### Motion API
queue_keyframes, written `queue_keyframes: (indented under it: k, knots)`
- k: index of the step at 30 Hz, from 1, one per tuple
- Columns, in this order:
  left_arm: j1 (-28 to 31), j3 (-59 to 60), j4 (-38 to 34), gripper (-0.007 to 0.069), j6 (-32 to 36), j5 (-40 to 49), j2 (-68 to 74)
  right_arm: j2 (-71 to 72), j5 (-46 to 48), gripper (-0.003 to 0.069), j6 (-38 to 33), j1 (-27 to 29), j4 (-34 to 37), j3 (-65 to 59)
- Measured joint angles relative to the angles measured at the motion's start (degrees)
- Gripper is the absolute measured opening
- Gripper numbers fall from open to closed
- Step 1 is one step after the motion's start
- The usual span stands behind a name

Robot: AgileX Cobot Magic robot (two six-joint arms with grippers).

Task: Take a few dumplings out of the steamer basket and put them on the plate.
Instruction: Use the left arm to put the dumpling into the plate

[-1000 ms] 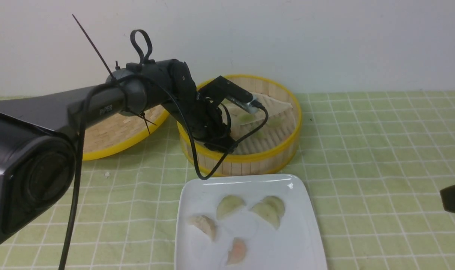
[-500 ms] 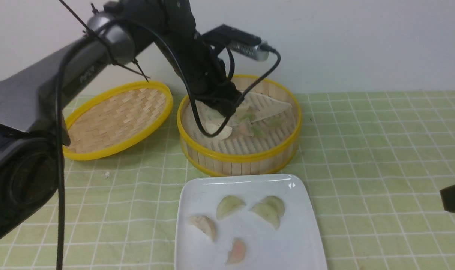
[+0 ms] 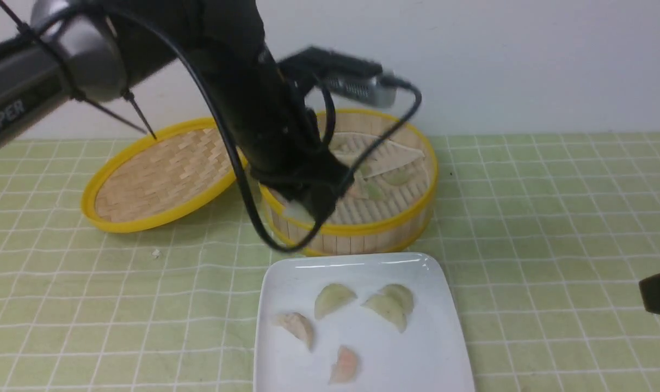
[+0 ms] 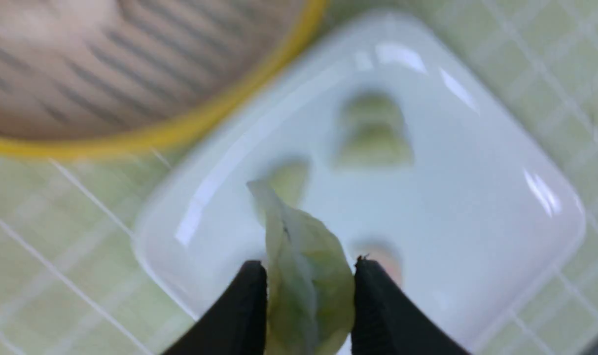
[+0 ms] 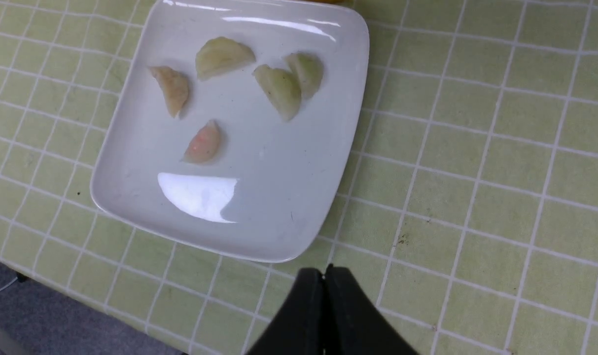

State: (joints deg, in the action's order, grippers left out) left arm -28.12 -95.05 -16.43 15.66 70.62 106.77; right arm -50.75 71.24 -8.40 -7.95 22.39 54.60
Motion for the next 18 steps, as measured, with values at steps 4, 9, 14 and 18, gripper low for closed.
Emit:
queue_keyframes:
  k: [4, 9, 14, 18]
  knots:
    - [-3.52, 6.7, 0.15, 0.0197, 0.34, -0.38, 2.13, 0.0, 0.05, -0.0015, -0.08, 0.0, 0.0, -0.04]
    - [-5.49, 7.73, 0.45, 0.0197, 0.48, -2.73, 6.65, 0.0, 0.05, -0.0015, -0.14, 0.0, 0.03, -0.04]
    - [-5.51, 7.73, 0.66, 0.0231, 0.35, -3.87, 8.11, -0.27, -0.38, -0.0015, -0.14, 0.0, 0.03, 0.24]
    - [-5.51, 7.73, 0.73, 0.0357, 0.3, -3.87, 8.11, -2.58, -0.38, -0.0015, -0.17, 0.0, 0.03, 2.71]
